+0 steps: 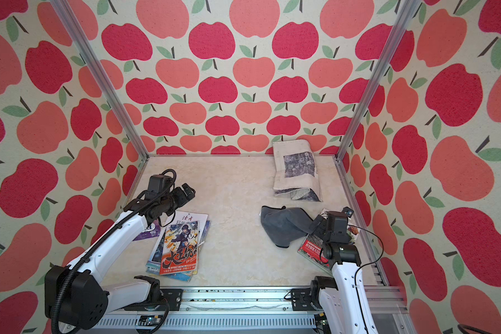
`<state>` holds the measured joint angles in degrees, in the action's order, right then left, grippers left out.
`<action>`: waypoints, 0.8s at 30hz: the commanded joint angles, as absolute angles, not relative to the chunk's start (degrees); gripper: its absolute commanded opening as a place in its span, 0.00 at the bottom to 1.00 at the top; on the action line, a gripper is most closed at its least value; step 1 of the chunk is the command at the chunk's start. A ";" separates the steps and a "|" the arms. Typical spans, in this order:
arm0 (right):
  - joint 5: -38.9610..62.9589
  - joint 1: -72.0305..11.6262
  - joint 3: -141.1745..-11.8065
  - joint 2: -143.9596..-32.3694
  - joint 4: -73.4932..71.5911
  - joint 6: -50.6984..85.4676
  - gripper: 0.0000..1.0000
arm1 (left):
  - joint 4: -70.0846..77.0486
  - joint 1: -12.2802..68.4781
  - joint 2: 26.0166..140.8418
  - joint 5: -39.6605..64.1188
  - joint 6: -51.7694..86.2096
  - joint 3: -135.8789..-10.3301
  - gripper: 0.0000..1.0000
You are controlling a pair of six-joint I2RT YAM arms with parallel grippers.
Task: Wipe the cover of the book
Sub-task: Adjust the book on the book, then move the book to the center of the board, then pick up the cleaning item at the center of the board.
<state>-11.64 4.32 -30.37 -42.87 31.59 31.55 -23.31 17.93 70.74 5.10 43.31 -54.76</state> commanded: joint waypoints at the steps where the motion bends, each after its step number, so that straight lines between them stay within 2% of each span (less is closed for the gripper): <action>1: -3.54 9.58 -32.05 -50.01 30.51 28.37 0.99 | -13.97 23.73 73.48 7.79 40.22 -54.55 0.99; 3: -2.56 13.90 -33.28 -53.39 30.42 27.55 0.99 | -10.40 26.84 76.60 9.93 39.82 -55.12 0.99; 6: 4.14 21.94 -31.64 -54.04 28.58 29.55 0.99 | -6.30 31.10 82.15 12.33 39.16 -56.44 0.99; 10: 4.65 24.52 -30.75 -54.16 26.51 30.39 0.99 | -1.08 36.82 90.55 14.85 36.65 -59.56 0.99; 15: -3.05 25.48 -31.22 -53.93 26.91 29.13 0.99 | -10.69 42.49 105.56 14.74 28.49 -75.31 0.99; 19: -3.00 27.50 -29.26 -52.99 24.92 31.03 0.99 | -22.21 45.94 117.37 10.67 21.33 -89.69 0.99; 24: -2.56 31.13 -27.68 -55.91 20.21 32.06 0.99 | -20.16 50.27 124.11 11.15 13.63 -95.55 0.99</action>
<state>-2.22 29.19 -28.38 -53.95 23.75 30.83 -15.73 48.31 122.13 11.99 20.95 -93.12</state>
